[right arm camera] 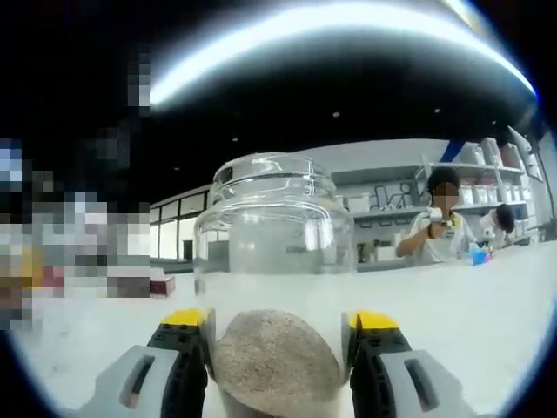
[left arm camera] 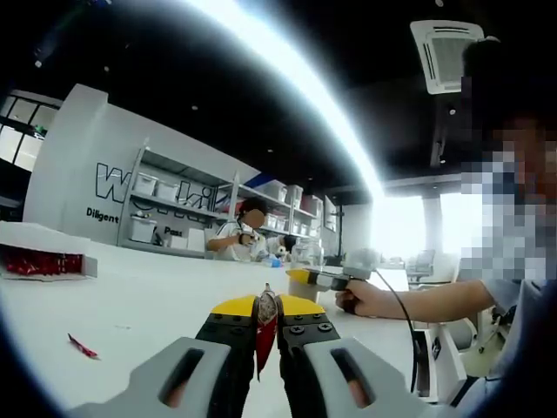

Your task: Tear open the coffee pouch, take out the coffee, and pour the coffee from the pouch into the cup

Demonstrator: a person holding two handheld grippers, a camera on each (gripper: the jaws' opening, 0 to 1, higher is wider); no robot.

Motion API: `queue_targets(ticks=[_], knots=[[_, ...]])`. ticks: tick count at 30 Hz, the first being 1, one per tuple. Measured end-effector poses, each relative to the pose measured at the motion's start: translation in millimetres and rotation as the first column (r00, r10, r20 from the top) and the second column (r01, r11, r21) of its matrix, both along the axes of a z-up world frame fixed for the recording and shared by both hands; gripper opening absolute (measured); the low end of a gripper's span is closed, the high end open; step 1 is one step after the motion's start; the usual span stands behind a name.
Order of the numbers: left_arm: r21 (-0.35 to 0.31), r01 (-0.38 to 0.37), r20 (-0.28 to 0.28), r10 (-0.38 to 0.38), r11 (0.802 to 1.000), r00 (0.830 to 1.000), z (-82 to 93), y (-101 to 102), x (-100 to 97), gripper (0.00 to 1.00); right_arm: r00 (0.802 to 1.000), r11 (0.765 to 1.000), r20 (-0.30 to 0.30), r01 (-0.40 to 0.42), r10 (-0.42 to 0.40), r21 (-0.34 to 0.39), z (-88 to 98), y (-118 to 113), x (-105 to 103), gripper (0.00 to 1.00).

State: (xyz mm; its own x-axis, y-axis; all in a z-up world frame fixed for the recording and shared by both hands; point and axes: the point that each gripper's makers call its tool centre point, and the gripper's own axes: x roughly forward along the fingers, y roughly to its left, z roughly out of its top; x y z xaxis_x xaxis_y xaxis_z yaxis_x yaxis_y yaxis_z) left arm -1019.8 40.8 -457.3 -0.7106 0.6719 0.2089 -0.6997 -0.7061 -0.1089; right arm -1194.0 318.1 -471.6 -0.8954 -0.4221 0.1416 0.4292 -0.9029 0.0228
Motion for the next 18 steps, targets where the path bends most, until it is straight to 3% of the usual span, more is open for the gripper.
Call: queue_targets(ticks=[12,14,18], knots=[[0.000,0.002,0.002,-0.002,1.000,1.000,0.1,-0.8,-0.7,0.11,0.998,0.998,-0.005,-0.061,0.061,-0.002,0.6,-8.2,3.4,0.65],[0.000,0.004,0.002,-0.004,1.000,1.000,0.2,-0.9,-0.9,0.11,0.990,0.990,-0.004,-0.138,0.138,-0.007,0.3,-19.7,8.7,0.65],[0.001,0.005,0.002,-0.005,1.000,1.000,0.2,-0.6,-0.7,0.11,0.977,0.977,0.000,-0.213,0.213,-0.005,0.2,-32.9,17.5,0.65]])
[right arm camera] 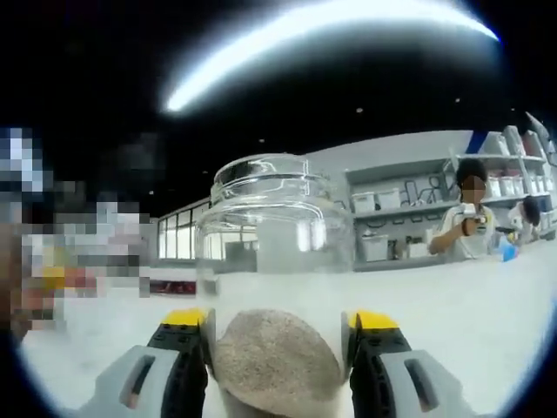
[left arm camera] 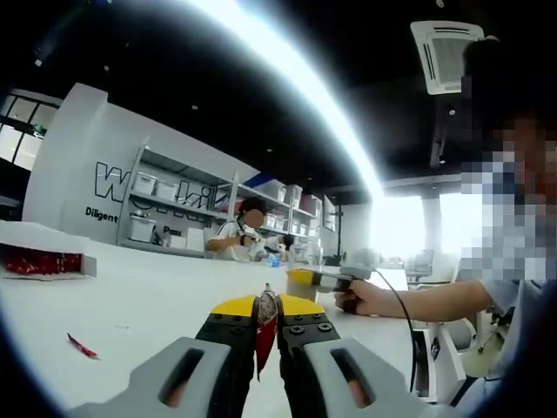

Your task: Tear open the coffee pouch, take out the coffee, and pour the coffee from the pouch into the cup

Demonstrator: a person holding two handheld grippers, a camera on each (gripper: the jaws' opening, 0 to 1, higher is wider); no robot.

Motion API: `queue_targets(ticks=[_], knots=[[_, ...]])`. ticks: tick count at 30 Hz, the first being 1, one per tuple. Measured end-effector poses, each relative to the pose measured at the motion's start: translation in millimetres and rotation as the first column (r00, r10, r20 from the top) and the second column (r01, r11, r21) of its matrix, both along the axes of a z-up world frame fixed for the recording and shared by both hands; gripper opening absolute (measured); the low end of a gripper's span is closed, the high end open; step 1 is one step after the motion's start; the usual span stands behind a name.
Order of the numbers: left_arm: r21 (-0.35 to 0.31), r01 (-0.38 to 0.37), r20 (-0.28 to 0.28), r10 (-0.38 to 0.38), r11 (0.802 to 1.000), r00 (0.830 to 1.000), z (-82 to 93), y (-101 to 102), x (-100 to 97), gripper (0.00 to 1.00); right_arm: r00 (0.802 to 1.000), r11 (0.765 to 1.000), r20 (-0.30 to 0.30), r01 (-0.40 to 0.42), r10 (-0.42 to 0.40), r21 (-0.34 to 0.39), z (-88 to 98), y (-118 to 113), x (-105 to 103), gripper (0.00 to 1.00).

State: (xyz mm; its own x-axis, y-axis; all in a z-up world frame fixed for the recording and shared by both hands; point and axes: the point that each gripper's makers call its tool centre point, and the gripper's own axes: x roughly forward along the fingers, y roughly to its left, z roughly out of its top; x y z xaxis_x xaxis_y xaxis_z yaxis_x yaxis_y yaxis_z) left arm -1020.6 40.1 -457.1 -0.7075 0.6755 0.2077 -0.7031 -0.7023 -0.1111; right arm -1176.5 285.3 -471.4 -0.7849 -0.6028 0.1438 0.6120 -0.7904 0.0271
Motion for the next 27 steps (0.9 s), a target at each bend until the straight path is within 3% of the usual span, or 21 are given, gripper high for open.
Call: queue_targets(ticks=[10,20,27], knots=[[0.001,-0.001,-0.004,0.001,1.000,1.000,0.4,0.5,0.9,0.11,0.999,0.999,0.041,-0.020,0.022,-0.048,-0.3,1.6,7.1,0.65],[0.002,0.000,-0.005,0.000,1.000,1.000,0.6,1.0,1.0,0.11,0.999,0.999,0.015,-0.035,0.034,0.013,-2.8,-4.8,11.1,0.61],[0.002,0.000,-0.004,0.000,1.000,1.000,0.0,1.8,1.4,0.11,0.995,0.995,0.013,-0.098,0.098,-0.001,-2.2,-12.5,15.3,0.57]])
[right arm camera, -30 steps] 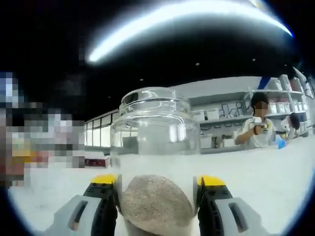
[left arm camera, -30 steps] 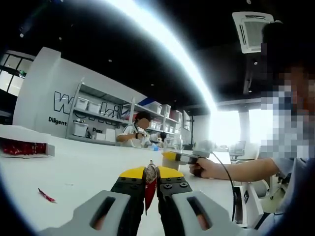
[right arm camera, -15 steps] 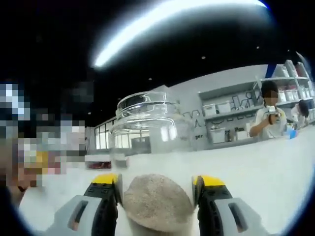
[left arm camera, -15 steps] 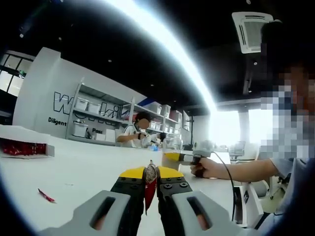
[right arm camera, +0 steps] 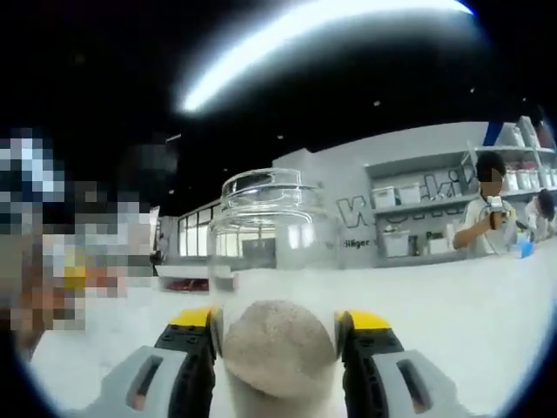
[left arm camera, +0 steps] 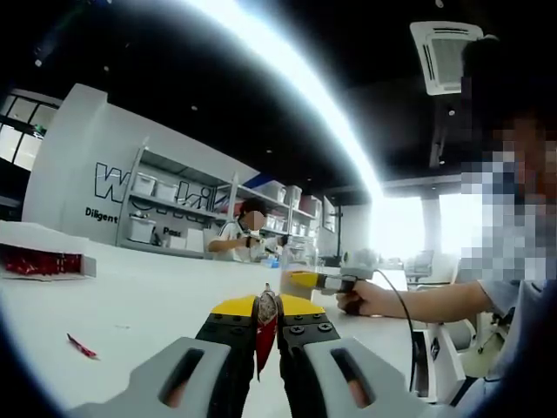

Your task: Tear open the coffee pouch, take out the coffee, and pour the coffee from the pouch into the cup

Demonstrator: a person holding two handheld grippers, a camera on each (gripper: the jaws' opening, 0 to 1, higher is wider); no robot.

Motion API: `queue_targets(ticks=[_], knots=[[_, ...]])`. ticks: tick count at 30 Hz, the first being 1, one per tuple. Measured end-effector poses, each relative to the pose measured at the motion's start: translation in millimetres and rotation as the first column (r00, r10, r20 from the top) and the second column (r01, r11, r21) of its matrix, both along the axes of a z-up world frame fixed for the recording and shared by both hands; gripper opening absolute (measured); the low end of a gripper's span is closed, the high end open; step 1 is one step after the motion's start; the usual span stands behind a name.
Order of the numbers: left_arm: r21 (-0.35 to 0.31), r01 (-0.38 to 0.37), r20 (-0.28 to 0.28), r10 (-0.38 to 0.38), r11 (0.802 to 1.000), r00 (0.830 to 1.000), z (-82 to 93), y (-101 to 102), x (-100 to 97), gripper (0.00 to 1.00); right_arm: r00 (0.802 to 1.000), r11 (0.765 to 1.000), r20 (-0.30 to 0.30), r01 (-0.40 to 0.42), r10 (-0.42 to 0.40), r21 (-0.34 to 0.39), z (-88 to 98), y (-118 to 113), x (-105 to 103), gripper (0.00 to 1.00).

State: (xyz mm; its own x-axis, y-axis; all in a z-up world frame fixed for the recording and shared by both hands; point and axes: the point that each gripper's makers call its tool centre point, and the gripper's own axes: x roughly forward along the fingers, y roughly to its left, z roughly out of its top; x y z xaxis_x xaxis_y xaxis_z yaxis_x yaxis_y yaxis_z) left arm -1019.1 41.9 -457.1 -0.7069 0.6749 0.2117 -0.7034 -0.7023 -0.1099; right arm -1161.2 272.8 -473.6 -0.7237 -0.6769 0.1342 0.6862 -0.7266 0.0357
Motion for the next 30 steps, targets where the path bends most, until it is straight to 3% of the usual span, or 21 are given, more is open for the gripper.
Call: queue_targets(ticks=[12,18,22,24,30], knots=[[-0.002,0.000,0.003,0.000,1.000,1.000,-0.4,-1.1,-2.0,0.11,0.997,0.997,-0.003,-0.075,0.075,0.000,0.0,-11.2,5.2,0.55],[-0.006,-0.001,0.007,0.001,1.000,1.000,-1.6,-0.1,-1.4,0.11,0.986,0.986,-0.008,-0.169,0.169,-0.010,1.0,-18.3,7.2,0.56],[-0.008,-0.002,0.008,0.002,1.000,1.000,-2.2,0.8,-0.5,0.11,0.975,0.974,0.015,-0.224,0.224,0.036,-7.8,-23.8,3.2,0.60],[-0.009,-0.003,0.010,0.004,1.000,1.000,-2.5,0.6,-0.9,0.11,0.959,0.957,0.015,-0.284,0.284,0.064,-11.4,-31.0,6.6,0.60],[-0.015,-0.007,0.012,0.007,1.000,1.000,-3.9,1.9,-0.1,0.11,0.933,0.931,0.004,-0.361,0.361,0.064,-10.2,-34.6,3.3,0.61]])
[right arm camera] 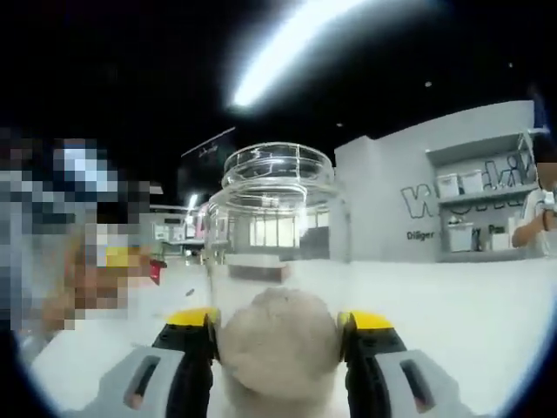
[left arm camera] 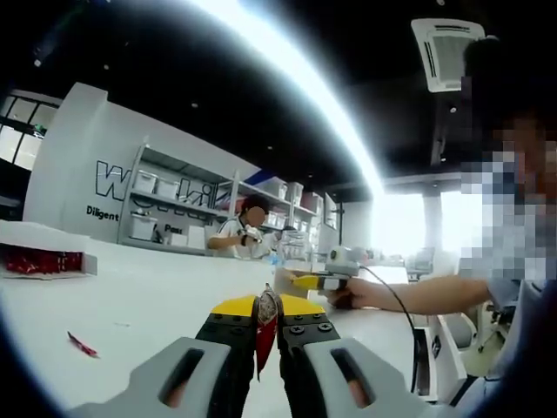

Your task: Tear open the coffee pouch, take out the coffee, and pour the coffee from the pouch into the cup

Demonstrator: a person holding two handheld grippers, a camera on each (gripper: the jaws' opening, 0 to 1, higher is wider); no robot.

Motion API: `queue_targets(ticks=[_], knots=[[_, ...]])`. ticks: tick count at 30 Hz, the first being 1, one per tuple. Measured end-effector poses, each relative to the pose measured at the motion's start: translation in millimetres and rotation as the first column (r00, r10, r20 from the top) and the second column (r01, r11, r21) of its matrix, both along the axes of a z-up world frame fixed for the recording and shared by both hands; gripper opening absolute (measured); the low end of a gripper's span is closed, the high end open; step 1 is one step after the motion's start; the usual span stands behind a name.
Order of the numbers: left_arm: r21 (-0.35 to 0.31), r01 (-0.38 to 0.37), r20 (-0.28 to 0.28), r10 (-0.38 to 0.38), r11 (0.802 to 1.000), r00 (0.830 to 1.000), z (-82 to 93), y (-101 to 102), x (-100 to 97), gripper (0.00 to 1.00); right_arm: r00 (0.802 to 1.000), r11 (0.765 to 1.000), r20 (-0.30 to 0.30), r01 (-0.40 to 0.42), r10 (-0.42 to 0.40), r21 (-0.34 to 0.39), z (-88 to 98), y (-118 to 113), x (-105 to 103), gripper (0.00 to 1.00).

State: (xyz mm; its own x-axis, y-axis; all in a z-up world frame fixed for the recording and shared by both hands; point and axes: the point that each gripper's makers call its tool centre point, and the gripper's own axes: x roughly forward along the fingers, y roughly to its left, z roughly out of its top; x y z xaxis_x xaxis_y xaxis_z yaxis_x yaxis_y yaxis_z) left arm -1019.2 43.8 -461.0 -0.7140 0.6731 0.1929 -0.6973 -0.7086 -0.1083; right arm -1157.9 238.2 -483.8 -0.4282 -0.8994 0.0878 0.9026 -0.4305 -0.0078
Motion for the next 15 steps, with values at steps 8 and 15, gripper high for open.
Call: queue_targets(ticks=[8,15], knots=[[-0.006,-0.002,0.005,0.002,1.000,1.000,-1.2,0.7,0.0,0.11,0.997,0.997,-0.004,-0.078,0.078,-0.010,3.4,-1.5,0.2,0.61],[-0.008,0.000,0.003,0.000,1.000,1.000,-0.7,0.9,-0.3,0.11,0.996,0.995,0.004,-0.094,0.094,-0.017,5.1,-0.9,4.3,0.58]])
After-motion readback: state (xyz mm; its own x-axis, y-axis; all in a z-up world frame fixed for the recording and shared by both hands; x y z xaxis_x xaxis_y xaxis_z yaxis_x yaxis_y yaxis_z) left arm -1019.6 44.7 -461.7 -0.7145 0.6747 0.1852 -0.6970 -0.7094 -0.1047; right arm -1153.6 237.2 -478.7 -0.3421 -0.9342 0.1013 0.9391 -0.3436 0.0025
